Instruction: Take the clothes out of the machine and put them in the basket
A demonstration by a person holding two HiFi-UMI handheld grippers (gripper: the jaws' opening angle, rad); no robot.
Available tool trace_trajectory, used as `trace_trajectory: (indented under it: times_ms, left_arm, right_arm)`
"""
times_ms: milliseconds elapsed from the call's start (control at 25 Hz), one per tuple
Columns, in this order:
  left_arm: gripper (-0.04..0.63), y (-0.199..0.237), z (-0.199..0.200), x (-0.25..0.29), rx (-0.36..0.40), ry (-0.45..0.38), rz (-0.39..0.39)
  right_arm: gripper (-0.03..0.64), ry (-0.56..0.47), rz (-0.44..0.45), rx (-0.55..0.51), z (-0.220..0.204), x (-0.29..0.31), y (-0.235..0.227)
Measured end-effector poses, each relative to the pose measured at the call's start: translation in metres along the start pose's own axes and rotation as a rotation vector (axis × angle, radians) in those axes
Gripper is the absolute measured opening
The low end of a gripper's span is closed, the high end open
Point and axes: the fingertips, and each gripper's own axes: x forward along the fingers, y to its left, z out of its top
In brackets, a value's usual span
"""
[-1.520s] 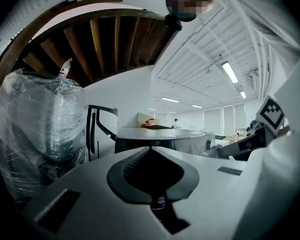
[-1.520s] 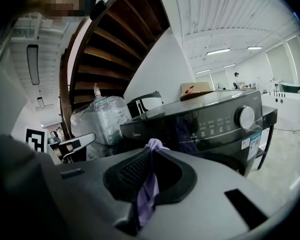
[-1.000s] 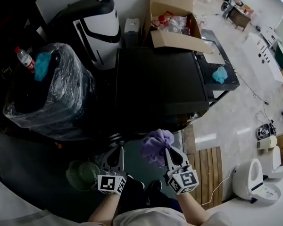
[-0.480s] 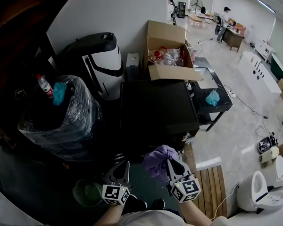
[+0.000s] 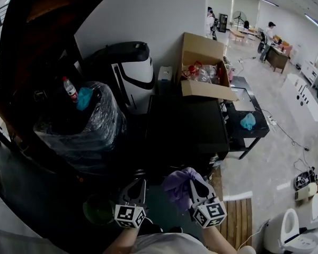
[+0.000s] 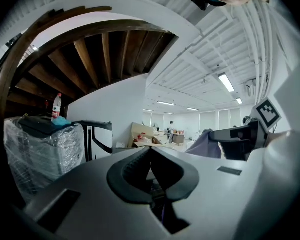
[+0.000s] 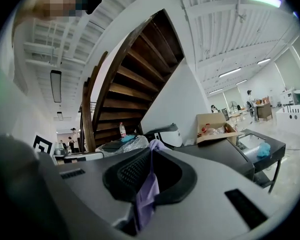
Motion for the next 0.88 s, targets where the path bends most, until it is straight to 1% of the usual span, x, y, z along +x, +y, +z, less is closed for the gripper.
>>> trace_trajectory:
  times_ms: [80, 280, 400, 520, 680, 880]
  left_arm:
    - [0.02, 0.002, 0.003, -0.009, 0.005, -0.003, 0.033]
    - [0.02, 0.01, 0.006, -0.041, -0.016, -0.023, 0.136]
    - [0.02, 0.014, 0.009, -0.059, -0.002, -0.036, 0.186]
    - [0.02, 0.024, 0.008, -0.077, -0.006, -0.049, 0.239]
    - [0.02, 0.048, 0.003, -0.099, -0.013, -0.044, 0.302]
    - [0.02, 0.089, 0.006, -0.132, -0.019, -0.064, 0.37]
  right_arm:
    - [0.02, -0.002, 0.027, 0.0, 0.002, -0.001, 0.006]
    - [0.02, 0.012, 0.118, 0.003, 0.004, -0.002, 0.027]
    - [0.02, 0.02, 0.174, -0.01, 0.004, 0.0, 0.042]
    - [0.02, 0.028, 0.221, -0.016, 0.002, 0.006, 0.056]
    - [0.02, 0.036, 0.277, -0.018, 0.0, 0.02, 0.083]
    - [0.02, 0.06, 0.346, -0.021, -0.008, 0.043, 0.128]
